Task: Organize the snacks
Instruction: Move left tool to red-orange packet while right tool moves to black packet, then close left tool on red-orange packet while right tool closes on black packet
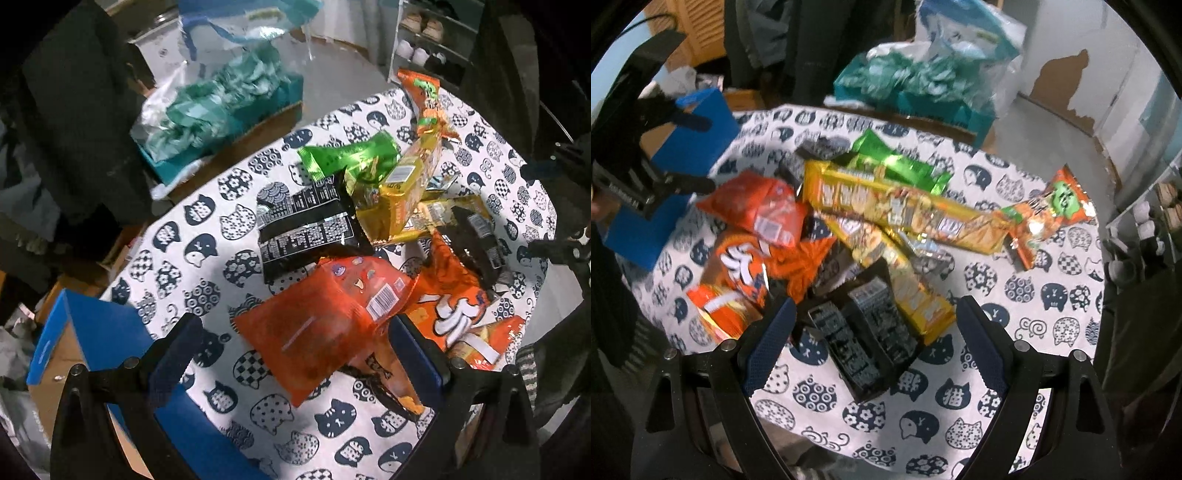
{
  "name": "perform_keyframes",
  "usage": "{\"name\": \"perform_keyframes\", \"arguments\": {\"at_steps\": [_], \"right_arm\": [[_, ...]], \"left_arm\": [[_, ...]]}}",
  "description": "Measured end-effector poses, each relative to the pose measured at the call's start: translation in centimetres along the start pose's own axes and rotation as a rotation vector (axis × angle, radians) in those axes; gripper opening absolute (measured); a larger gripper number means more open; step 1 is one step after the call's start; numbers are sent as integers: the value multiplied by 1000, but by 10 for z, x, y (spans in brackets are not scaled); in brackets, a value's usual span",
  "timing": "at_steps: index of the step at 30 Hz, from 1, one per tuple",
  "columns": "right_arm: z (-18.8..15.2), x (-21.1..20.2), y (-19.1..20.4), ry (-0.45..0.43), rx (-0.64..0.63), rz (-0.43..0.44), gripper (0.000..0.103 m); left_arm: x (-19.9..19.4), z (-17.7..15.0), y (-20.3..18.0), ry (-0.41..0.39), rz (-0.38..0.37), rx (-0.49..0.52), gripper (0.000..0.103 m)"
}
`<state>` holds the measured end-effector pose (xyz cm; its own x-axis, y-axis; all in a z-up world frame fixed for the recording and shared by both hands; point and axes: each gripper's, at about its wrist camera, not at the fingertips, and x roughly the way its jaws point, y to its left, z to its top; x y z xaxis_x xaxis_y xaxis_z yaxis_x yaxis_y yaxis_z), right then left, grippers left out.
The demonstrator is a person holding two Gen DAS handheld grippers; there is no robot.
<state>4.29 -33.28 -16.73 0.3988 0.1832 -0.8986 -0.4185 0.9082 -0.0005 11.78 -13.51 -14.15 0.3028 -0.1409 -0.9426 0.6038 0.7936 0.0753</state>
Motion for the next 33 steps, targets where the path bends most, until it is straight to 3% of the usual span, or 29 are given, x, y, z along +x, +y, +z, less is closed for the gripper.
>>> {"name": "perform_keyframes", "arguments": {"at_steps": [15, 23, 29, 33], "right_arm": [[-19, 50, 6, 136, -149, 34, 87], [-12, 67, 8, 108, -194, 2, 87], [-4, 80, 5, 111, -146, 0, 86], [-2, 86, 2, 136, -95, 7, 67]], "left_arm": [[71, 13, -10, 162, -92, 86, 102], [93, 10, -15, 201, -114, 100, 100], [90, 4, -16, 183, -137, 83, 86], [80, -13, -23, 168, -116, 70, 73]]}}
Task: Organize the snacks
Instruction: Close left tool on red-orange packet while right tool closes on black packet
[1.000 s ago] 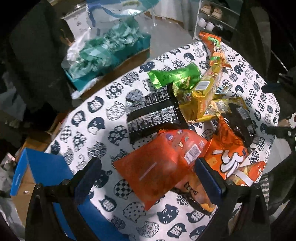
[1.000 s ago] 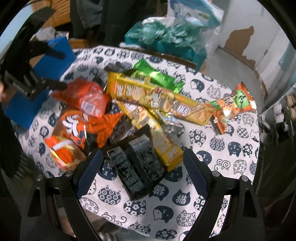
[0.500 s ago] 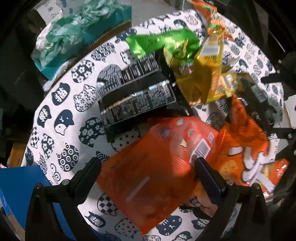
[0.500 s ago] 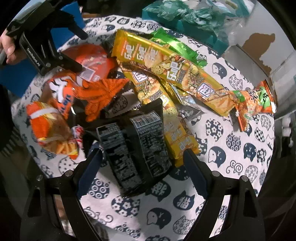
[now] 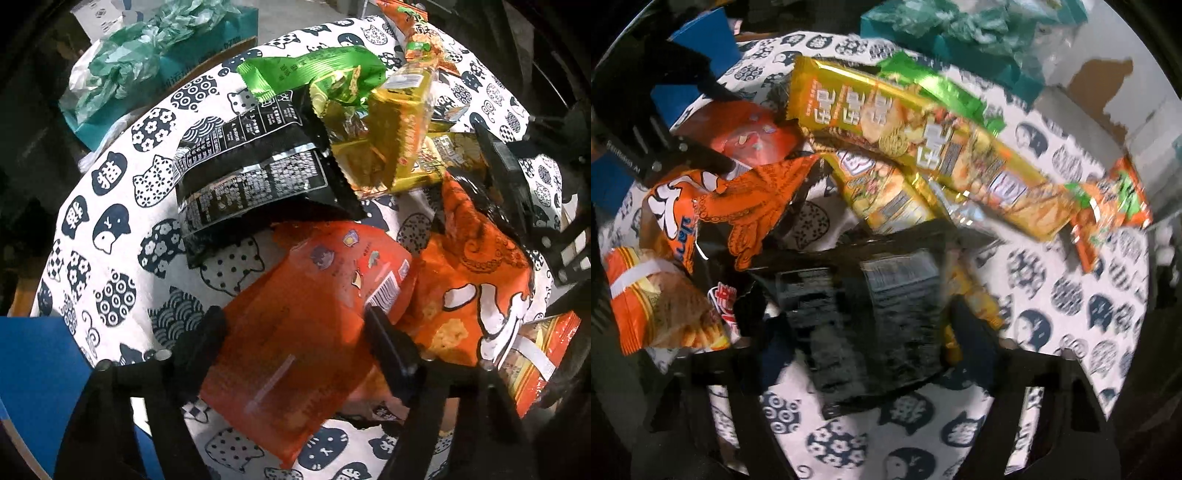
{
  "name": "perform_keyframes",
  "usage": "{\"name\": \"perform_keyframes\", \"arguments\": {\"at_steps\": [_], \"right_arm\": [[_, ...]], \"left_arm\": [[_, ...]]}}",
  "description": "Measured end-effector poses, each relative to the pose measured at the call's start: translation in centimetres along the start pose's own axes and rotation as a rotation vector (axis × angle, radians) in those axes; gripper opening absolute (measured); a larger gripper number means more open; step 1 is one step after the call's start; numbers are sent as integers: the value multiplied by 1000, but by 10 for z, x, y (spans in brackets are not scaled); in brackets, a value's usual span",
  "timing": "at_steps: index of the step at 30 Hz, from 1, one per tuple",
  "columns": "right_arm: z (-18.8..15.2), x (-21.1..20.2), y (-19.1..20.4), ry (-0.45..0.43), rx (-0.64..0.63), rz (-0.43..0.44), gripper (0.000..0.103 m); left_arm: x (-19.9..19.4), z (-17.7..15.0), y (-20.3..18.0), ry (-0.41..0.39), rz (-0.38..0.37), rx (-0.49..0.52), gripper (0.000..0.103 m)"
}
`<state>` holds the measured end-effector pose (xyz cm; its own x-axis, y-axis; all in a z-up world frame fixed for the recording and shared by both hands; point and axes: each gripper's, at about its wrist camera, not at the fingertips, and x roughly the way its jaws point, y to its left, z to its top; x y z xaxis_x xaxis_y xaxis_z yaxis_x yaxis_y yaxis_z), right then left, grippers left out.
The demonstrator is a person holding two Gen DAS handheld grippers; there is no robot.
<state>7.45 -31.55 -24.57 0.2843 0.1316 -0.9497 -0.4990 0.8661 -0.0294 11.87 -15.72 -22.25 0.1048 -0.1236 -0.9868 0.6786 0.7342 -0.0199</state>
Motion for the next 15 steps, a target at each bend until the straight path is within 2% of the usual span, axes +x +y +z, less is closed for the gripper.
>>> {"name": "perform_keyframes", "arguments": {"at_steps": [6, 13, 15], "right_arm": [[2, -4, -1, 1, 52, 9, 59], [0, -25, -5, -36, 129, 17, 58], [0, -30, -3, -46, 133, 12, 58]], "left_arm": [[-11, -24, -15, -23, 4, -54, 54], [-27, -51, -6, -25, -19, -203, 39], [-32, -59, -1, -28, -32, -254, 38]]}}
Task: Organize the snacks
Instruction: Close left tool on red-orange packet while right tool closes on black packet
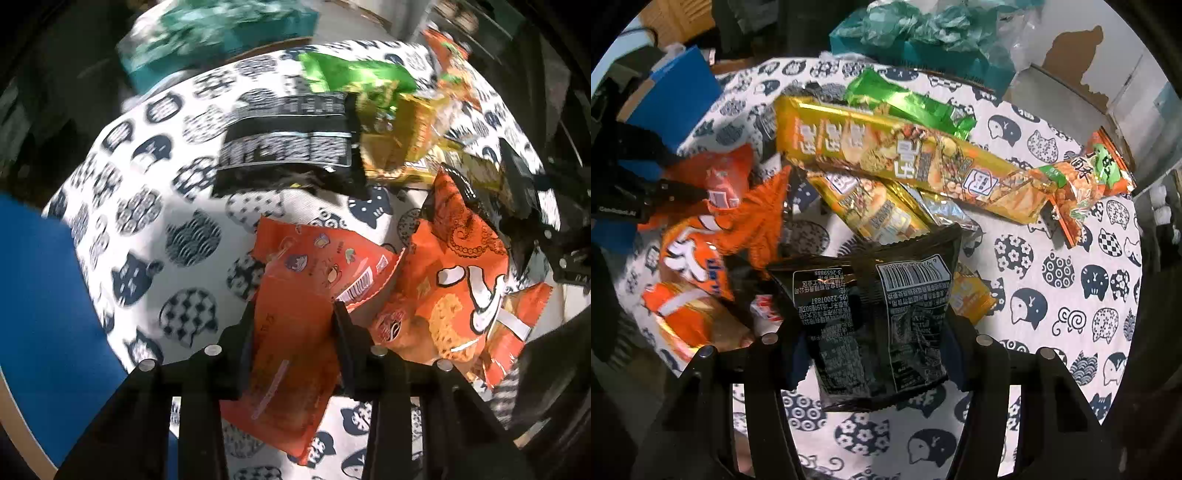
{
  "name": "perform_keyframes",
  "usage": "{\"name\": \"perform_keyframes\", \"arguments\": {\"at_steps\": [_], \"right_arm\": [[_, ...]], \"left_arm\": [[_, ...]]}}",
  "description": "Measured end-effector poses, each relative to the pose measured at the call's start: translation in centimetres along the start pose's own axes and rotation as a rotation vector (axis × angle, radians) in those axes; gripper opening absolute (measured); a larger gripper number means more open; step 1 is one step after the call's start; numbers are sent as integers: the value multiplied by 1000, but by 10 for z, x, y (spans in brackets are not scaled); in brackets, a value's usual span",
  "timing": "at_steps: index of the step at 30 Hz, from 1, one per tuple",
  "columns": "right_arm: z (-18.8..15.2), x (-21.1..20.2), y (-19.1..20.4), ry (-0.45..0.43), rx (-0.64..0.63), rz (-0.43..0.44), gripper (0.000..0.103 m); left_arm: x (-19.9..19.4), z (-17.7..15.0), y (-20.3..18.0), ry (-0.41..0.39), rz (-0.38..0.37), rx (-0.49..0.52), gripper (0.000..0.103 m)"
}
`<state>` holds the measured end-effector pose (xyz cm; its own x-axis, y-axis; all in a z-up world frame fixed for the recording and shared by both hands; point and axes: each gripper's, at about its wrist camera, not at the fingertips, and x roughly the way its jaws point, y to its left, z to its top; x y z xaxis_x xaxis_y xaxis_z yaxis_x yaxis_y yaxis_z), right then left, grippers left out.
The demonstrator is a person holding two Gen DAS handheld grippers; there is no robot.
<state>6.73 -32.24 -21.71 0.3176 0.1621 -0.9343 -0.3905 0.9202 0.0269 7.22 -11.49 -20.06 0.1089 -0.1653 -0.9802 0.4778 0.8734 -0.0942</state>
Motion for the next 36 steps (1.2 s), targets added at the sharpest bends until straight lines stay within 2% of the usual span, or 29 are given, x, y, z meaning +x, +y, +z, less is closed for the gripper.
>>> {"name": "perform_keyframes", "arguments": {"at_steps": [4, 6, 7, 9, 11, 12, 13, 17, 20, 25, 28, 34, 35, 36], "right_arm": [[-2, -10, 4, -14, 19, -13, 58], [-4, -15, 3, -19, 31, -12, 58], [-3, -18, 5, -26, 32, -9, 58], [-2, -19, 8, -32, 30, -7, 58], [-2, -22, 10, -36, 26, -3, 58], [-2, -23, 12, -36, 23, -2, 58], [-2, -23, 13, -37, 19, 1, 58], [-1, -25, 16, -41, 14, 2, 58], [-1, -25, 15, -39, 19, 3, 58], [-1, -24, 14, -33, 18, 6, 58], [-1, -23, 15, -32, 13, 11, 58], [-2, -22, 19, -27, -2, 11, 58], [-3, -21, 19, -25, -3, 9, 58], [-3, -21, 18, -24, -2, 7, 58]], "left_arm": [[-7, -9, 15, -14, 12, -75, 37], [-11, -16, 25, -32, 11, -154, 39], [-5, -12, 33, -25, 5, -164, 45], [1, -11, 40, 3, 9, -167, 52], [0, -14, 41, -2, 8, -161, 59], [-1, -15, 41, 3, 15, -155, 69], [-2, -15, 41, 4, 18, -145, 75], [-8, -18, 35, 5, -4, -123, 77], [-11, -18, 25, 6, 0, -85, 87], [-6, -19, 13, 45, -3, -12, 89], [6, -21, 6, 71, 53, 27, 91], [13, -16, 14, 66, 22, -39, 90], [12, -15, 15, 65, 22, -45, 89], [12, -13, 14, 58, 29, -42, 82]]}}
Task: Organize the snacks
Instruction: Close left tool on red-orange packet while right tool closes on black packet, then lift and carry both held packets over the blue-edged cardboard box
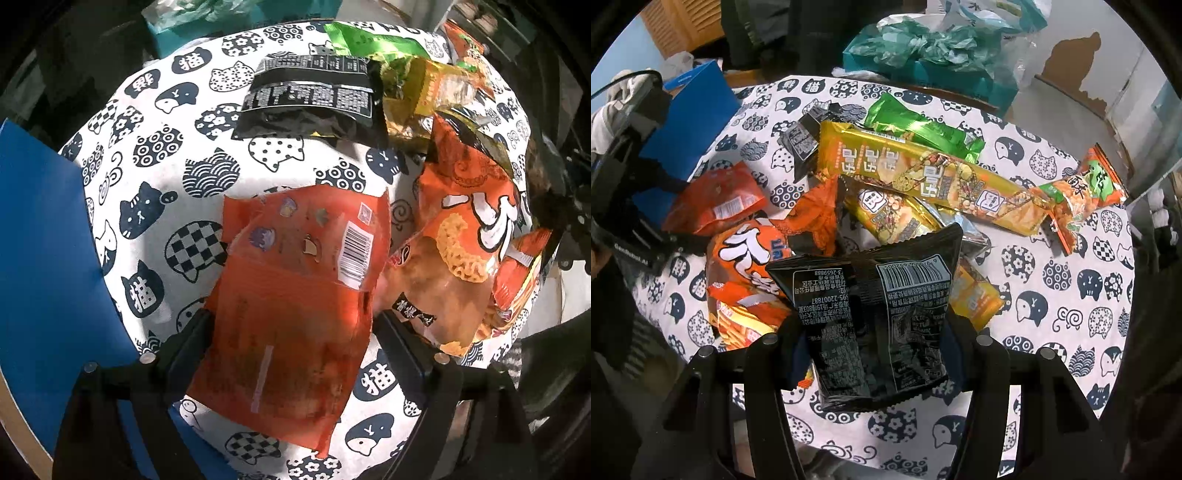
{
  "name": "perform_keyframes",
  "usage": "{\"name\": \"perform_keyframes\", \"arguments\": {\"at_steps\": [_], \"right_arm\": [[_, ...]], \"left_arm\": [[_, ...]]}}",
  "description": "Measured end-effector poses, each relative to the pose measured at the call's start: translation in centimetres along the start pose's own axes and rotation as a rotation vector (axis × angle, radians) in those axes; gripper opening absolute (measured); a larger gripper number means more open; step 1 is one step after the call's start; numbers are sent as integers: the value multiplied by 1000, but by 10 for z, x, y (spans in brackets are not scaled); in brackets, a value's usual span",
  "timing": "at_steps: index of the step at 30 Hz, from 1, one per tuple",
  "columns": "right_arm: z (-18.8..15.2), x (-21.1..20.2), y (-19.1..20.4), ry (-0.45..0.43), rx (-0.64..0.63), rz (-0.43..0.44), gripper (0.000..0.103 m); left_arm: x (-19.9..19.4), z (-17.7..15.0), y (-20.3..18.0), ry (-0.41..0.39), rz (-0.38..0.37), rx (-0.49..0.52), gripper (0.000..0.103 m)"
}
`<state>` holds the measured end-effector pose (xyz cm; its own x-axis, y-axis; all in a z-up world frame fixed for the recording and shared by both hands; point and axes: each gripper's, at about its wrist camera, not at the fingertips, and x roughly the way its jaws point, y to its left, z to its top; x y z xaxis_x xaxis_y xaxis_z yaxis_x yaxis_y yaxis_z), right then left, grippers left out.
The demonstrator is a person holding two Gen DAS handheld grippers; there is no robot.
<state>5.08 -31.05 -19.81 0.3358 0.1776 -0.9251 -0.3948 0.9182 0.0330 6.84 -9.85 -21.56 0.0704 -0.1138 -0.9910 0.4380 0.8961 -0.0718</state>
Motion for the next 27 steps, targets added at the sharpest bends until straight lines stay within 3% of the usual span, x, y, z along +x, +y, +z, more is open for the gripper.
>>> {"name": "perform_keyframes", "arguments": {"at_steps": [1, 2, 4, 9, 27], "right_arm": [[0, 0, -1, 1, 2, -4, 58], [0, 0, -1, 1, 5, -5, 58], [0, -1, -4, -2, 16, -5, 58], [2, -5, -3, -14, 24, -6, 58], [17, -45, -2, -107, 63, -31, 58]], "left_arm": [[-1, 1, 1, -7, 3, 8, 72], [-2, 2, 1, -11, 6, 17, 70], [-4, 4, -1, -19, 17, 23, 55], [-11, 10, 4, -22, 20, 21, 44], [-76, -4, 10, -203, 52, -54, 43]]}}
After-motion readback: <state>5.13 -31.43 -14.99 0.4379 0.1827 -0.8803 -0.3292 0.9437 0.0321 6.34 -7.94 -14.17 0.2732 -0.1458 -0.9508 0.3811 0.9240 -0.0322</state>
